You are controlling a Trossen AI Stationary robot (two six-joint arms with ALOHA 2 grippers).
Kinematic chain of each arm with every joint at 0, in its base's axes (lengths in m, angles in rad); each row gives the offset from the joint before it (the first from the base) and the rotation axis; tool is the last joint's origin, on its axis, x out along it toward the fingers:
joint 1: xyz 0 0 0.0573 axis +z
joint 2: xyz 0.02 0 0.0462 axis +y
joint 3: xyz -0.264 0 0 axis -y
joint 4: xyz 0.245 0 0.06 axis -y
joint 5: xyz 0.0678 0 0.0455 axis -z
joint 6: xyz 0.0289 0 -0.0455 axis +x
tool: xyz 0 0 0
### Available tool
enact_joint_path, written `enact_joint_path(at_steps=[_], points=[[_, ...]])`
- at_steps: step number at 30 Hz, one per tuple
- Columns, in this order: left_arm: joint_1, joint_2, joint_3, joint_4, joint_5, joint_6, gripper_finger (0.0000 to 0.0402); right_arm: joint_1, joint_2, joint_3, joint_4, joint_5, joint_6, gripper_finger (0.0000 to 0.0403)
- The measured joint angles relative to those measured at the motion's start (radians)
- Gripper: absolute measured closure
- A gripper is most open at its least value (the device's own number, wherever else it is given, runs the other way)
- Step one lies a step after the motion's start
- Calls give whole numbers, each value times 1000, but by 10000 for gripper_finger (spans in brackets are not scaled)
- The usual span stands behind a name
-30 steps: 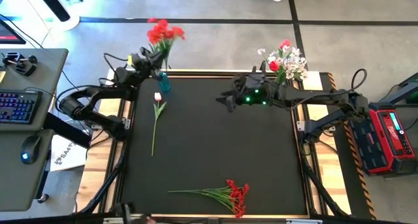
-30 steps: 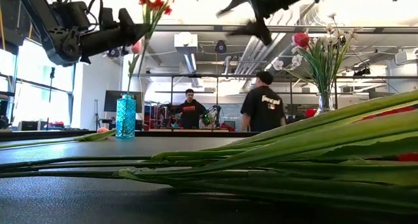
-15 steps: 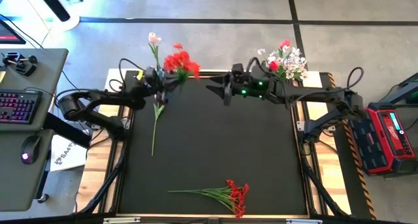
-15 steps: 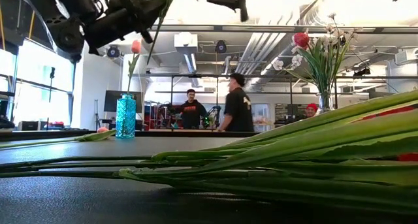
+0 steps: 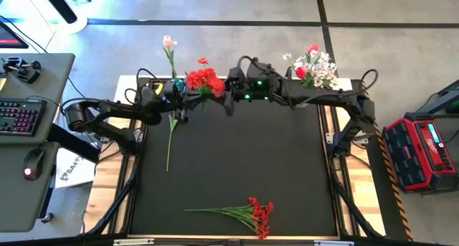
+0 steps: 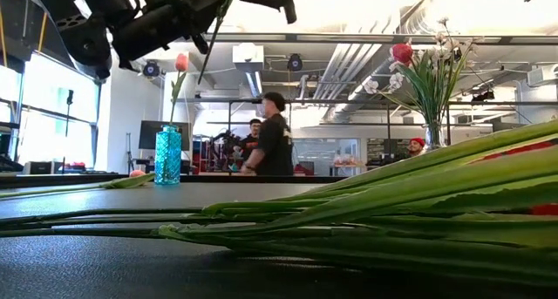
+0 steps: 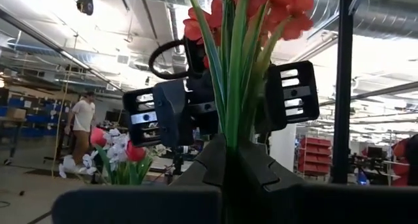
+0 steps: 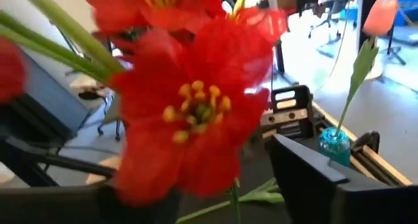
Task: Sort flowers into vase by color
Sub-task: Put the top red flowers into the blue vase
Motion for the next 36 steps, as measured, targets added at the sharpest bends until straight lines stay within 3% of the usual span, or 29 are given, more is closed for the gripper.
enact_joint_path(at_steps=[8,15,18,23,26,31,36], points=[[-4,0,0,-75,56,-7,371,1,39,117,-179,-2,-60,387],[-5,0,0,-180,87,-36,297,-13,39,176,-315,12,-85,397],[-9,0,22,-227,96,-49,266,-20,39,176,-337,-29,-82,399],[-43,1,133,-501,122,-22,234,-20,46,176,-375,-66,-83,401],[-52,2,188,-598,126,-1,231,-20,47,176,-394,-71,-82,401],[-35,2,220,-604,160,-8,239,-20,47,176,-428,-73,-80,402],[2,1,224,-639,228,-59,273,-20,47,176,-456,-72,-76,402]])
